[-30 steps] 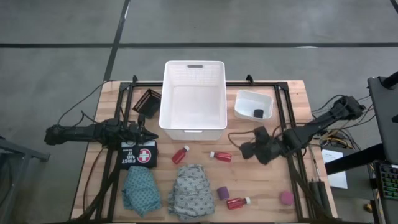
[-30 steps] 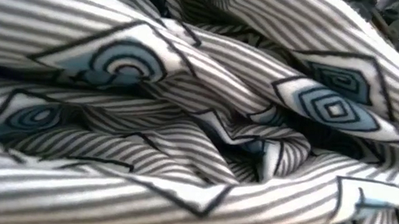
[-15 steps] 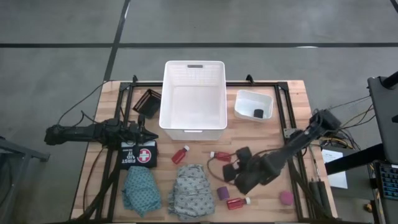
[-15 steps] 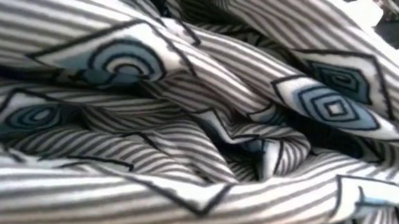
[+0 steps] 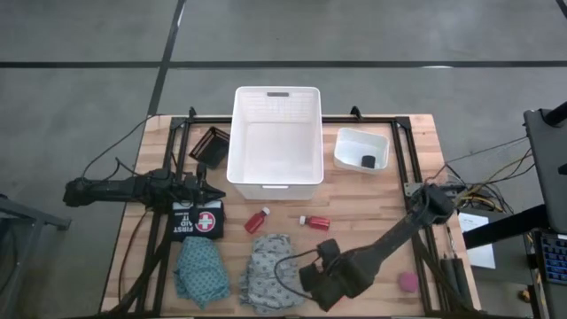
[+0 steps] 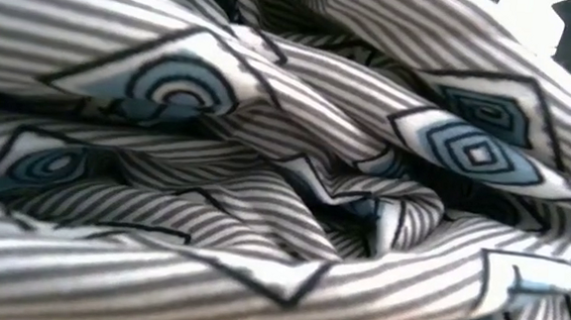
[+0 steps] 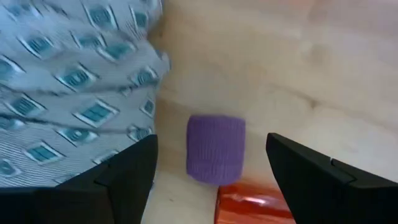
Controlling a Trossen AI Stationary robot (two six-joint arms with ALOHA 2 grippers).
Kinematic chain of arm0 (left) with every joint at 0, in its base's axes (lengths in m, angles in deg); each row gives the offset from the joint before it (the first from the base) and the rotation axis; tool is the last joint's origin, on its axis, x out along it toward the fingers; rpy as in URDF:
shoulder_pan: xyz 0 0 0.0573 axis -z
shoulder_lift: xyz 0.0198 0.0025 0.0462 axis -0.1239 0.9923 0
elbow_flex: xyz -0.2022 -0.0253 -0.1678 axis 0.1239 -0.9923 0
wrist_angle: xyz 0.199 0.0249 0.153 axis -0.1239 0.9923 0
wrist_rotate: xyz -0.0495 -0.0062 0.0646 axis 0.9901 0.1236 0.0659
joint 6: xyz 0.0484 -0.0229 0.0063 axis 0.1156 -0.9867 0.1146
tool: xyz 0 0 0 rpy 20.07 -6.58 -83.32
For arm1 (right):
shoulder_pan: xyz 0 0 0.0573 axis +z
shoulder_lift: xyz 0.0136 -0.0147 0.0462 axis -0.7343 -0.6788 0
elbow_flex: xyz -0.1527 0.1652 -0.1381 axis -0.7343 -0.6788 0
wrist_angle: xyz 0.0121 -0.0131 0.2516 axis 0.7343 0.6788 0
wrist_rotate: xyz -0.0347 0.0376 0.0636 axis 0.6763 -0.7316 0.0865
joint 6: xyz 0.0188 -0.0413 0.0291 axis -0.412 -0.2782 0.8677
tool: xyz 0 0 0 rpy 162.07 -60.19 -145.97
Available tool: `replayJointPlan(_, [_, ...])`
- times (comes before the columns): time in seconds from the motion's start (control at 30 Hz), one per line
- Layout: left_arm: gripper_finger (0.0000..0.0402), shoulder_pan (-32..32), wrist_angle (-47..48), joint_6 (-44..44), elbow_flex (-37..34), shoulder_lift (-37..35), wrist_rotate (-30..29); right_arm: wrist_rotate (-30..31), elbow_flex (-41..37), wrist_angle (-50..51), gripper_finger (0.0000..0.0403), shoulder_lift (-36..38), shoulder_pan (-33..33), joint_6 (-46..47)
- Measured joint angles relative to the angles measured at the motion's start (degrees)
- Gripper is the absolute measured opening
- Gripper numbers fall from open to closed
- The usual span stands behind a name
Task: Pick & Place Medicine items
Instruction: Put the violet bandage into the white bin
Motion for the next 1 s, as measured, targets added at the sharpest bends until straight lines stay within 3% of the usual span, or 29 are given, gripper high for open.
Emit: replayJointPlan(1.0, [0.0021,0.00,-0.01,0.00,0.00,0.01,0.00,-4.33,-0.06,-2.56,0.0258,-6.44,0.10,1.32])
